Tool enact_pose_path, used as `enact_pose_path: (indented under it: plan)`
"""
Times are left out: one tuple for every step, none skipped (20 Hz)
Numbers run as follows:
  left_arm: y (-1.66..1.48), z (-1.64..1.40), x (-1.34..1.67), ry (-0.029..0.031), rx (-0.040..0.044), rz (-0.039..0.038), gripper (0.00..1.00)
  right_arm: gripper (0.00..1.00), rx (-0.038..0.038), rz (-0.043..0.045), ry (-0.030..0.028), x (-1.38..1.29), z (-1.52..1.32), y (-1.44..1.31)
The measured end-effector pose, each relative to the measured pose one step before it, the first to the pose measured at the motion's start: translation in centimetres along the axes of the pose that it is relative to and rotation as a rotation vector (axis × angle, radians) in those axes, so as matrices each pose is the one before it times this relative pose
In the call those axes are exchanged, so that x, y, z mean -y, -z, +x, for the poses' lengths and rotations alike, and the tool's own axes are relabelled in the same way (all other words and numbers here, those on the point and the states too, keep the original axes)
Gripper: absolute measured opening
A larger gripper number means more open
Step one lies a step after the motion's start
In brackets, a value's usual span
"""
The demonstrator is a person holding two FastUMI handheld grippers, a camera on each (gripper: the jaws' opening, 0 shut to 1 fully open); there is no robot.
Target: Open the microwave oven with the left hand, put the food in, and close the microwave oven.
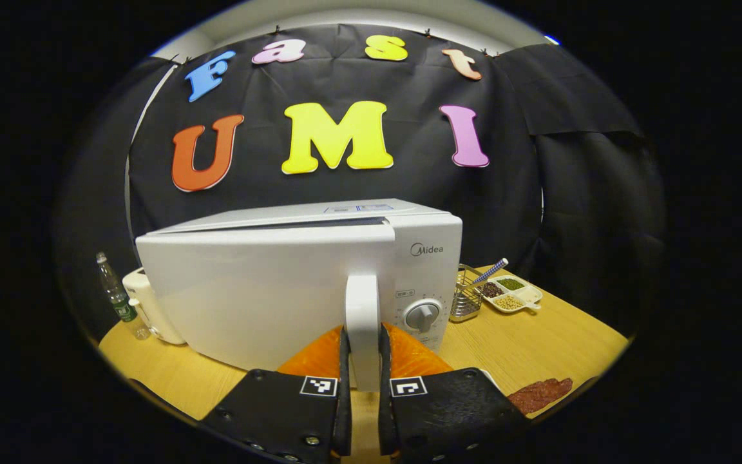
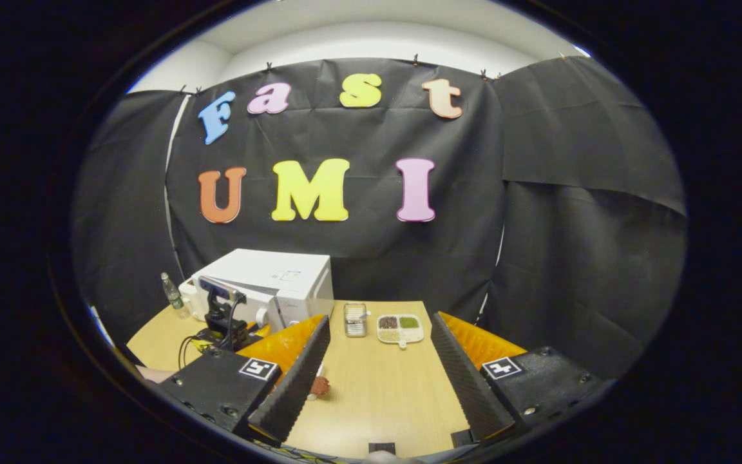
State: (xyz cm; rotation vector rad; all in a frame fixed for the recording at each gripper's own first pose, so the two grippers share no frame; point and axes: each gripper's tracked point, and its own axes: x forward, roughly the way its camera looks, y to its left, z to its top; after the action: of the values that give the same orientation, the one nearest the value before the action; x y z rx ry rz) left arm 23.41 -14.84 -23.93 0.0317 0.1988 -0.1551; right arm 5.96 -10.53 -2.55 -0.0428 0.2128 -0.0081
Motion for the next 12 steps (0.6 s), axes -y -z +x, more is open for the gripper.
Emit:
enact_pose_path:
  plan:
    - [0.597, -1.250, -0.377, 0.00541, -0.00165, -0.02239, 0.15, 1.00, -0.00267, 0.00200, -0.00551, -0.512, -0.197, 0.181]
    - [0.443, -1.237, -0.211, 0.00713, -0.01226, -0.02320, 0.15, 1.00, 0.00085, 0.00556, -0.00475, -0.560, -0.183, 0.112]
    - [0.193, -1.311, -0.426, 0.00195, 0.00045, -0.00508, 0.15, 0.92, -0.00268, 0.00547, -0.00717, -0.608, -0.213, 0.158]
    - [0.281, -1.272, -0.484, -0.00485, -0.00571, 0.00438, 0.15, 0.92, 0.00093, 0.00694, -0.00392, -0.580, -0.183, 0.334]
    - [0.262, -1.340, -0.684, -0.00716, 0.00282, 0.00586, 0.16, 0.92, -0.00224, 0.00359, -0.00840, -0.644, -0.317, 0.219]
    - [0.367, -1.215, -0.672, -0.00555, -0.00746, 0.00227, 0.15, 1.00, -0.00090, 0.00168, -0.00619, -0.765, -0.303, 0.356]
    - [0.387, -1.153, -0.659, -0.00333, -0.00444, 0.00188, 0.15, 0.92, 0.00221, 0.00015, -0.00585, -0.673, -0.310, 0.114]
    - [0.303, -1.025, -0.777, -0.00547, -0.00570, 0.00639, 0.15, 0.92, -0.00057, -0.00143, -0.00650, -0.734, -0.307, 0.243]
    - [0.284, -0.858, -0.686, -0.00574, -0.00217, -0.00118, 0.15, 1.00, 0.00035, -0.00084, -0.00912, -0.792, -0.445, 0.085]
    - [0.189, -0.813, -0.607, -0.00471, -0.00550, -0.00443, 0.16, 0.92, 0.00129, -0.00142, -0.00852, -0.750, -0.380, 0.251]
    - [0.272, -0.669, -0.642, -0.01301, -0.01429, 0.00526, 0.16, 0.92, -0.00218, -0.00098, -0.00595, -0.662, -0.408, 0.208]
    - [0.167, -0.476, -0.687, -0.01138, -0.00724, -0.00002, 0.19, 0.92, 0.00203, 0.00088, -0.00833, -0.681, -0.372, 0.215]
